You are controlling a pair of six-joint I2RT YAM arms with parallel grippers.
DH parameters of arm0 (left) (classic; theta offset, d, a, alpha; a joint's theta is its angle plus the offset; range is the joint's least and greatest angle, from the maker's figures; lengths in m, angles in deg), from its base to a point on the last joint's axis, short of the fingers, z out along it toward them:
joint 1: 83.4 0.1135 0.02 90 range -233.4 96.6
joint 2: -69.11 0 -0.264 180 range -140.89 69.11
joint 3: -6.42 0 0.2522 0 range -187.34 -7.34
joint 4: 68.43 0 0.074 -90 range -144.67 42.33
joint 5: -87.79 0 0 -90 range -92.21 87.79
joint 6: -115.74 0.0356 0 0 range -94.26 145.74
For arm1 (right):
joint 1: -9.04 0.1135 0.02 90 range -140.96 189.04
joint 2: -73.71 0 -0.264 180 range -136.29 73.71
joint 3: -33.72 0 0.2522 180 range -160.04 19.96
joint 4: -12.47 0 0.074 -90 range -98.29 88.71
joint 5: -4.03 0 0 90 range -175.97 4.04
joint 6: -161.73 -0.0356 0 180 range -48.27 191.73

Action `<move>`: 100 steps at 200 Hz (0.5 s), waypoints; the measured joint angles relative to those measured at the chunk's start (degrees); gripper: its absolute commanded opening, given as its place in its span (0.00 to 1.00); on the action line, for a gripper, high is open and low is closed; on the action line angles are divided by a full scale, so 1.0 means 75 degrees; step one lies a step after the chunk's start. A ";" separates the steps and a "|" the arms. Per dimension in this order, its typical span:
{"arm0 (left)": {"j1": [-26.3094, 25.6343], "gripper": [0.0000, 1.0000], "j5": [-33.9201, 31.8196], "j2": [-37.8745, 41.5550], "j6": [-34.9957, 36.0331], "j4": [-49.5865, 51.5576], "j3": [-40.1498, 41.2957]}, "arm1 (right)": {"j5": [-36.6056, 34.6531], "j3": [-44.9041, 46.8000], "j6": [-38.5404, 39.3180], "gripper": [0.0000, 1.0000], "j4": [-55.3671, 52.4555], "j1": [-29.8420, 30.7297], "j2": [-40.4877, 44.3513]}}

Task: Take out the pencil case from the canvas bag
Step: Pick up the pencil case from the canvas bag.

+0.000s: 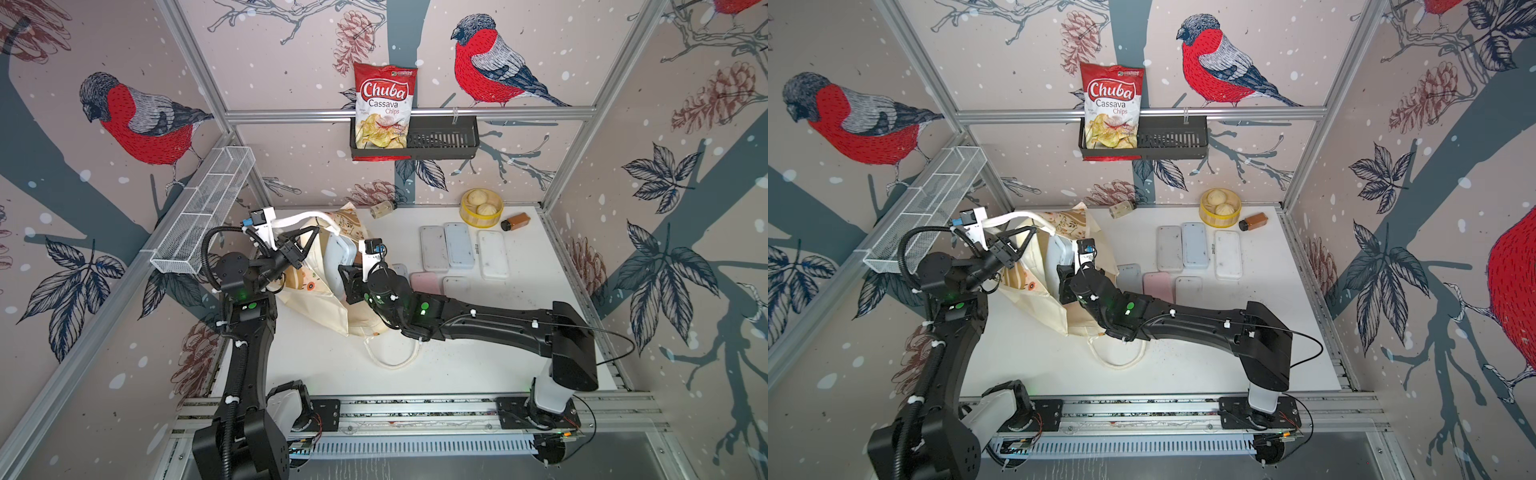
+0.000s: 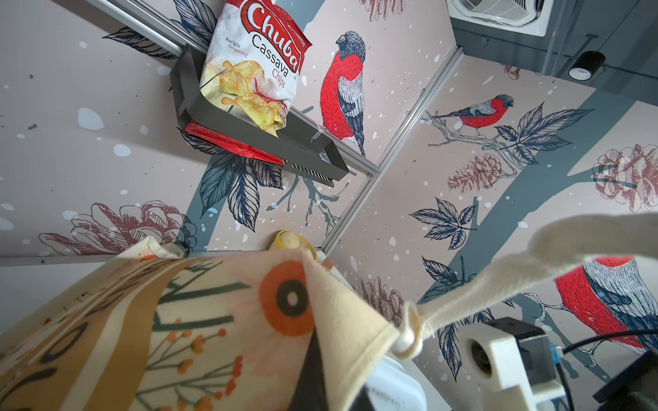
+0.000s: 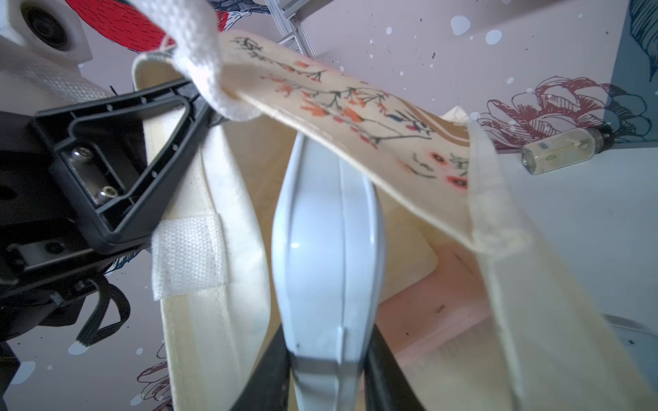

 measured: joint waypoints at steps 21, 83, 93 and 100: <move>0.0012 0.00 -0.0012 0.0000 0.0003 0.0000 0.0000 | -0.0020 0.0341 0.0023 0.25 -0.0038 -0.0050 0.0466; 0.0015 0.00 -0.0157 0.0000 0.0079 0.0239 -0.0076 | 0.0353 0.1139 0.0192 0.23 -0.0431 -0.0187 0.2104; 0.0015 0.00 -0.0172 0.0000 0.0166 0.0297 -0.0114 | 0.0420 0.1201 0.0192 0.23 -0.0571 -0.0181 0.2363; 0.0015 0.00 -0.0178 0.0009 0.0219 0.0356 -0.0137 | 0.0455 0.1239 0.0195 0.23 -0.0682 -0.0181 0.2550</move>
